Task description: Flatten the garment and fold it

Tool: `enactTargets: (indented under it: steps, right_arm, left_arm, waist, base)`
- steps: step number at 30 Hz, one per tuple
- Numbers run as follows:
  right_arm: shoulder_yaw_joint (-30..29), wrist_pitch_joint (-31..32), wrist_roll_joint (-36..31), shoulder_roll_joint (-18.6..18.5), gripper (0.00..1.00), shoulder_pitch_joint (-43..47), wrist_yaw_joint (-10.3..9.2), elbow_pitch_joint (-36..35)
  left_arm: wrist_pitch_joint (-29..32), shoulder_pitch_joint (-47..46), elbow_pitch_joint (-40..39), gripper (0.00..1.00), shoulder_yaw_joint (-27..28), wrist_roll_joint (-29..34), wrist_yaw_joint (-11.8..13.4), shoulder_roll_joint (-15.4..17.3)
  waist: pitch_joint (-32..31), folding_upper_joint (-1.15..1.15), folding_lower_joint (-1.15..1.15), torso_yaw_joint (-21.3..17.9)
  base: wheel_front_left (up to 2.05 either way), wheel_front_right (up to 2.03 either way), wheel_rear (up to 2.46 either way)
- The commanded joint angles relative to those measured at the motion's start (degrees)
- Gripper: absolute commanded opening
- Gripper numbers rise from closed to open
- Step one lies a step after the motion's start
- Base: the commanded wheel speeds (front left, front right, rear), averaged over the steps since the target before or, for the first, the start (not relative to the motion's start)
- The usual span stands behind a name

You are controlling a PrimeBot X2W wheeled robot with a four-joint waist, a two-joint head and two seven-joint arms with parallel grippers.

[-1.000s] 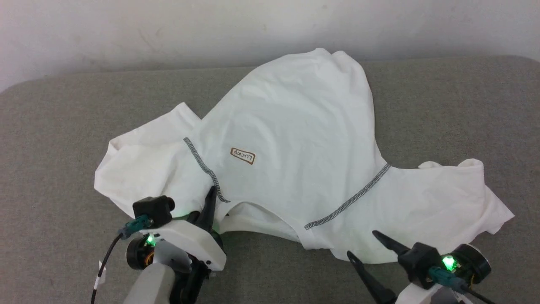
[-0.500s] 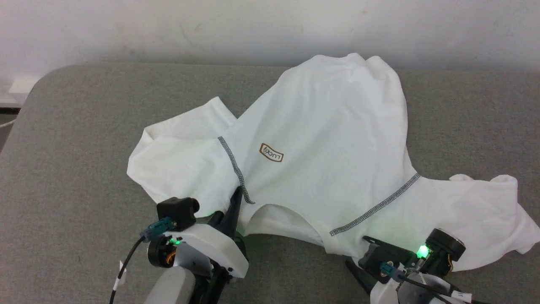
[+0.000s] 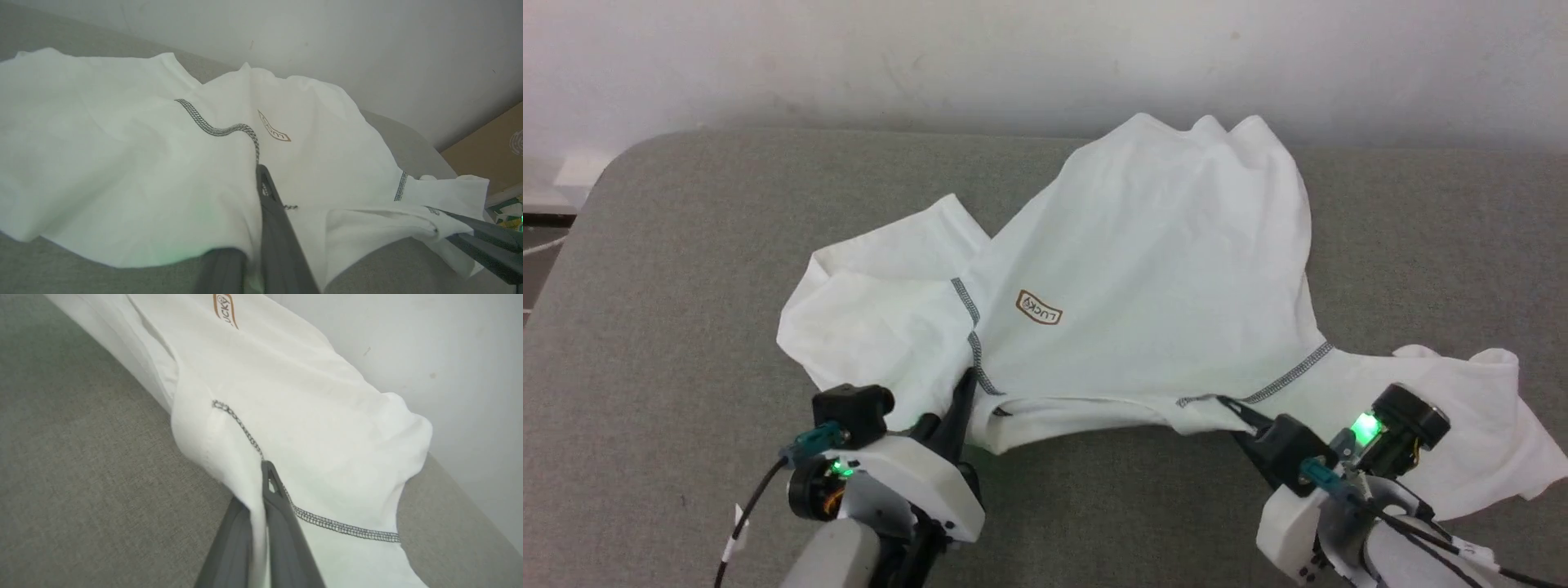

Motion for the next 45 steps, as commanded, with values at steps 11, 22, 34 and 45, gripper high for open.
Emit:
enactTargets:
  steps: [11,22,34,45]
  right_arm:
    - [-14.2,-3.7,2.3,-4.2,0.00,0.2,-0.12,-22.2]
    - [-18.1,4.0,8.9,-13.9,0.00,-17.1,-0.12,-34.4]
    - [-5.8,5.4,17.4,-23.8,0.00,-40.7,-0.12,-28.3]
    - [10.2,1.1,20.6,-24.7,0.00,-65.5,-0.12,-13.1]
  left_arm:
    - [0.1,-4.0,-18.1,0.00,3.7,1.8,0.0,7.4]
    - [7.7,-17.0,-34.9,0.00,7.1,3.3,2.2,11.6]
    - [13.7,-32.1,-35.3,0.00,8.3,3.4,1.4,14.3]
    - [17.1,-46.4,-26.6,0.00,7.9,3.1,-1.5,16.5]
  waist:
    - [-5.5,0.00,0.00,-4.0]
    - [-8.5,0.00,0.00,-6.0]
    - [-7.9,0.00,0.00,-5.8]
    - [5.5,0.00,0.00,-6.1]
  base:
    - [0.00,0.00,0.00]
    - [0.00,0.00,0.00]
    - [0.00,0.00,0.00]
    - [0.00,0.00,0.00]
